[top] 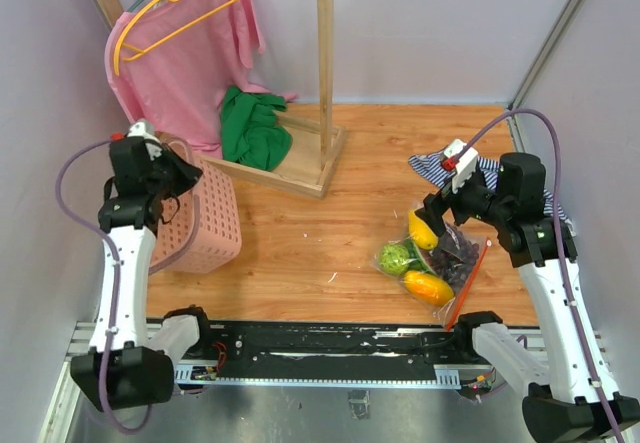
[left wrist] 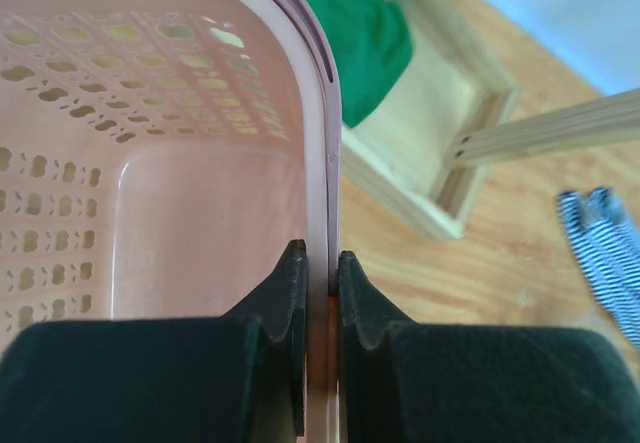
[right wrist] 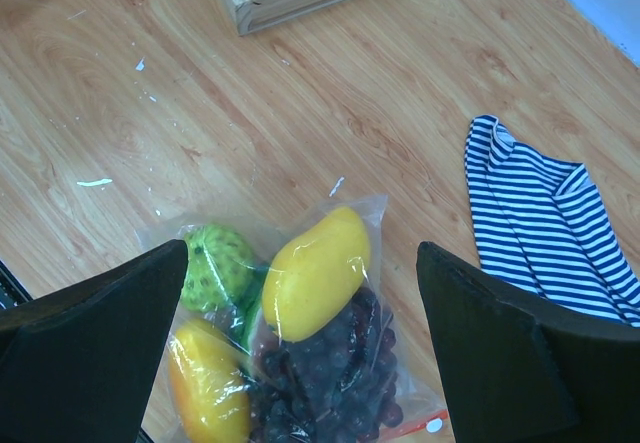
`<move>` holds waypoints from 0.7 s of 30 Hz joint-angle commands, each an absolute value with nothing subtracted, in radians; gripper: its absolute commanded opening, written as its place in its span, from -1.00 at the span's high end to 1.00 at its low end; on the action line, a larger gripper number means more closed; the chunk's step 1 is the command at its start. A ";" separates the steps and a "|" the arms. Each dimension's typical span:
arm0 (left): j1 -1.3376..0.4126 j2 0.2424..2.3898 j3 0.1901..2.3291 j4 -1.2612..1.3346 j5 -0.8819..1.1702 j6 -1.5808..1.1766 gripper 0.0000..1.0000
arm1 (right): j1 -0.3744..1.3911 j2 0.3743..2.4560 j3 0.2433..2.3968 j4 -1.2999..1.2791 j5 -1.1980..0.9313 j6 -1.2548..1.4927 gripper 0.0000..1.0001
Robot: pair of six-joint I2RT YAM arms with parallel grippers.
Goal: Open the zip-top bag and remove the fake food
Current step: Adjust the bin at the center of the board.
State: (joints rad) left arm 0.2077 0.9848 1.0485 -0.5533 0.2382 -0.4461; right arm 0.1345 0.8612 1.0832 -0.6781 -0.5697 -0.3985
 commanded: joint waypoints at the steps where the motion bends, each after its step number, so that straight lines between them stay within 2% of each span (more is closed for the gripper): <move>1: 0.024 1.077 1.082 -0.611 -0.007 -0.399 0.99 | 0.117 0.842 1.053 -0.680 -0.545 -0.424 -0.96; 6: -0.212 1.202 1.152 -0.684 -0.276 -0.394 1.00 | 0.114 0.839 1.041 -0.681 -0.534 -0.435 -0.97; 11: -0.331 1.304 1.165 -0.682 -0.420 -0.387 0.96 | 0.114 0.846 1.026 -0.680 -0.535 -0.449 -0.97; 12: -0.334 1.323 1.163 -0.670 -0.424 -0.387 0.75 | 0.115 0.848 1.021 -0.682 -0.538 -0.455 -0.97; 16: -0.334 1.346 1.175 -0.632 -0.406 -0.398 -0.49 | 0.116 0.867 1.031 -0.744 -0.593 -0.506 -0.96; 17: -0.334 1.338 1.182 -0.627 -0.385 -0.402 -0.74 | 0.117 0.875 1.038 -0.772 -0.604 -0.525 -0.96; 18: -0.335 1.321 1.189 -0.618 -0.357 -0.405 -0.90 | 0.116 0.884 1.047 -0.796 -0.615 -0.540 -0.97; 19: -0.335 1.297 1.193 -0.607 -0.327 -0.408 -0.98 | 0.116 0.891 1.051 -0.818 -0.622 -0.555 -0.97; 21: -0.334 1.236 1.190 -0.586 -0.273 -0.418 -0.99 | 0.118 0.910 1.050 -0.848 -0.625 -0.575 -0.96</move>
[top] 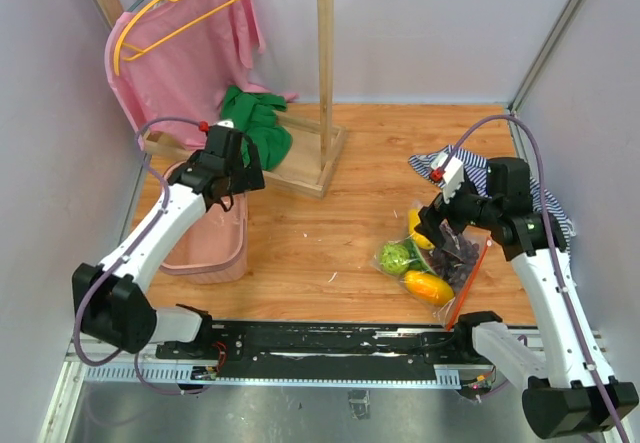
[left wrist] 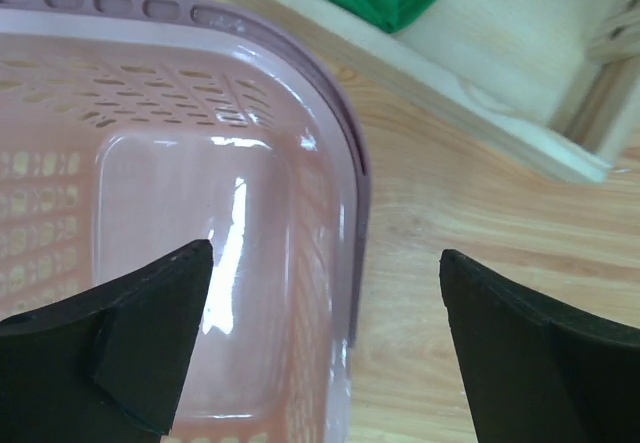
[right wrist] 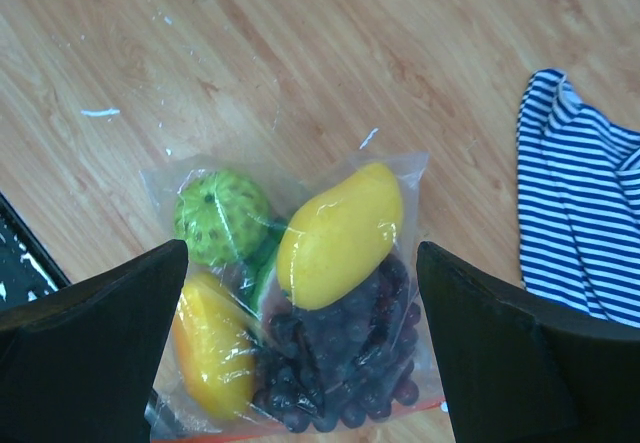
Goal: Open the zip-top bag and remove the fake food
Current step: Adjust the bin at the center of the board, then move the zipper food storage bag to the center of the board.
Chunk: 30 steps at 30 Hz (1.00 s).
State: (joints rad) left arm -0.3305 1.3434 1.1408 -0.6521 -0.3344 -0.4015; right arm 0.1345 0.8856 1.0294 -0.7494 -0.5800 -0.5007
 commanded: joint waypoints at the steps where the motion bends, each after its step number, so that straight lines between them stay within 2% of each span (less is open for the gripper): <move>1: -0.334 1.198 1.181 -0.570 -0.237 -0.420 -0.99 | 0.118 0.918 1.046 -0.857 -0.624 -0.591 -0.96; 6: -0.334 0.944 1.035 -0.386 0.034 -0.422 -0.98 | 0.118 0.938 0.990 -0.902 -0.660 -0.762 -0.97; 11: -0.334 0.675 0.747 0.014 0.306 -0.559 -0.99 | 0.112 0.981 1.024 -0.926 -0.637 -0.684 -0.97; 16: -0.369 0.692 0.644 0.182 0.514 -0.758 -0.98 | -0.010 1.007 1.011 -0.880 -0.770 -0.655 -0.97; 18: -0.491 0.724 0.645 0.178 0.448 -0.737 -0.95 | -0.093 1.012 0.997 -0.850 -0.868 -0.645 -0.97; 20: -0.662 0.754 0.661 0.160 0.289 -0.680 -0.94 | -0.153 1.016 0.983 -0.821 -0.939 -0.629 -0.97; 24: -0.925 0.908 0.720 0.163 0.049 -0.605 -0.94 | -0.206 1.030 0.980 -0.804 -0.969 -0.627 -0.97; 30: -0.983 1.161 0.731 0.351 0.054 -0.581 -0.94 | -0.208 1.043 0.957 -0.805 -0.948 -0.636 -0.97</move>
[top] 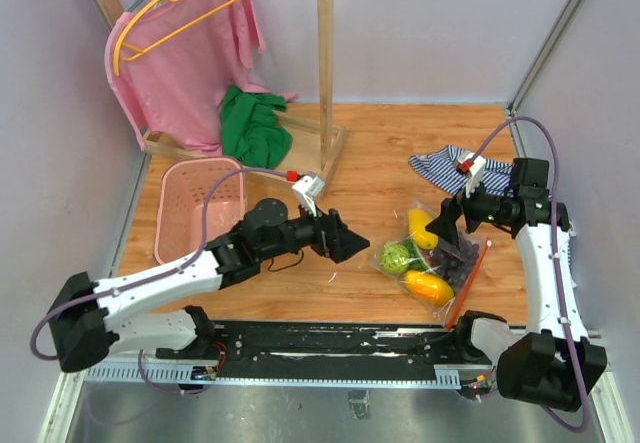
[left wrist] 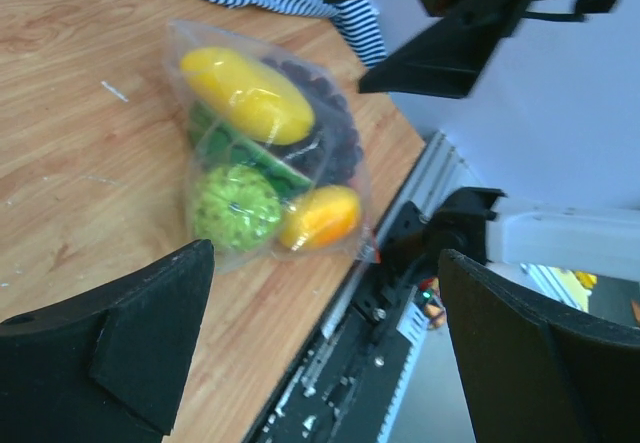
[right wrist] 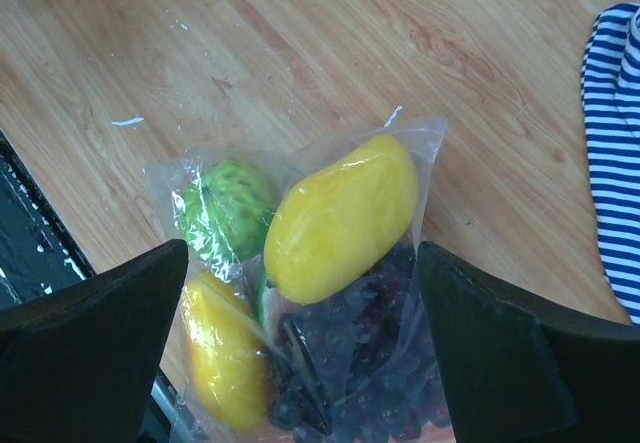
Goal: Open the zip-top bag and remove the fake food
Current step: Move the zipper food storage bag to the center of the board.
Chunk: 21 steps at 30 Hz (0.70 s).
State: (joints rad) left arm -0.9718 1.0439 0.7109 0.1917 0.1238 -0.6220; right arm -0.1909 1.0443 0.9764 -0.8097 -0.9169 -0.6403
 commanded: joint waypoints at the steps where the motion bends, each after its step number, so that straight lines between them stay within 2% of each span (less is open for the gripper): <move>1: -0.983 1.202 0.737 0.386 0.058 -0.576 -0.94 | -0.208 1.036 0.953 -0.805 -0.942 -0.638 -0.97; 7: -0.983 1.501 0.888 0.457 0.139 -0.549 -0.95 | -0.208 1.030 0.930 -0.803 -0.891 -0.640 -0.96; 12: -0.981 1.693 0.996 0.442 0.116 -0.494 -0.92 | -0.209 1.050 0.938 -0.802 -0.875 -0.633 -0.97; 15: -0.973 1.789 1.061 0.425 0.130 -0.474 -0.83 | -0.208 1.054 0.935 -0.801 -0.861 -0.635 -0.97; 21: -0.946 1.899 1.142 0.420 0.305 -0.495 -0.45 | -0.209 1.044 0.936 -0.798 -0.849 -0.632 -0.97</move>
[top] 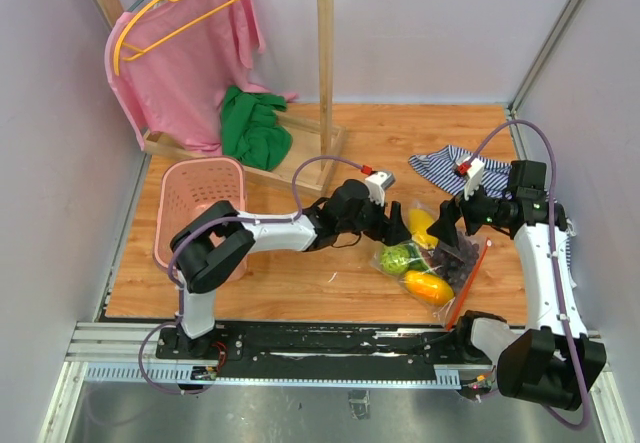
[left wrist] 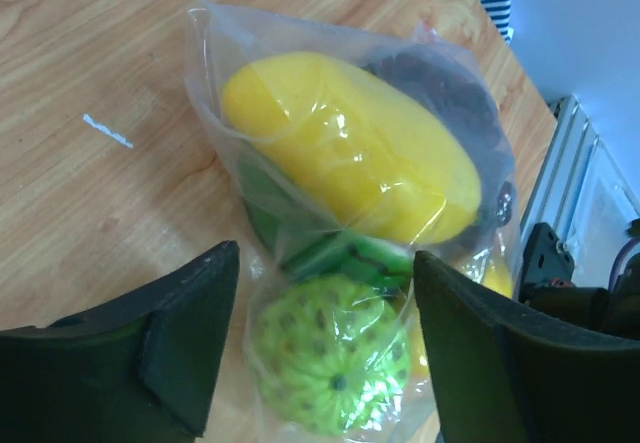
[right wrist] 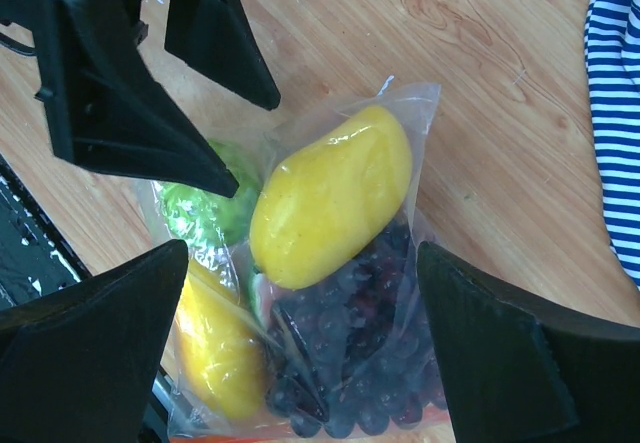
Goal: Open the zip-top bag and remove the fake food
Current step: Move the zipper food storage bag to the center of the board.
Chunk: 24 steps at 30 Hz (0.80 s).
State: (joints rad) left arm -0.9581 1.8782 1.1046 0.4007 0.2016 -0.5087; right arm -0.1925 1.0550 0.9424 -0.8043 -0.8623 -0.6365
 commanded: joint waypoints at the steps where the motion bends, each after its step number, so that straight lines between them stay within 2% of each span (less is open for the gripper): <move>1: -0.946 1.896 1.136 0.431 0.320 -0.499 -0.37 | -0.209 1.042 0.936 -0.798 -0.849 -0.632 -0.97; 3: -0.946 1.886 1.108 0.452 0.341 -0.508 -0.13 | -0.209 1.040 0.934 -0.798 -0.849 -0.631 -0.97; 5: -0.946 1.877 1.089 0.458 0.350 -0.512 0.28 | -0.208 1.038 0.934 -0.798 -0.855 -0.631 -0.97; 6: -0.946 1.875 1.081 0.453 0.350 -0.511 0.42 | -0.208 1.036 0.934 -0.798 -0.858 -0.632 -0.97; 8: -0.945 1.867 1.067 0.442 0.351 -0.506 0.67 | -0.208 1.034 0.932 -0.798 -0.862 -0.632 -0.97; 11: -0.937 1.834 1.027 0.433 0.329 -0.502 0.91 | -0.209 1.028 0.927 -0.802 -0.872 -0.636 -0.97; 13: -0.924 1.794 0.985 0.433 0.294 -0.502 0.99 | -0.208 1.025 0.927 -0.804 -0.880 -0.637 -0.97; 24: -0.798 1.612 0.868 0.313 0.134 -0.441 0.99 | -0.156 1.055 0.899 -0.857 -0.883 -0.739 -0.97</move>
State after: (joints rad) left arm -0.8413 1.6680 0.8860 0.3771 0.2253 -0.4923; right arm -0.1905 1.0393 0.9283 -0.8085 -0.8780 -0.6605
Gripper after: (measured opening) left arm 0.010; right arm 0.984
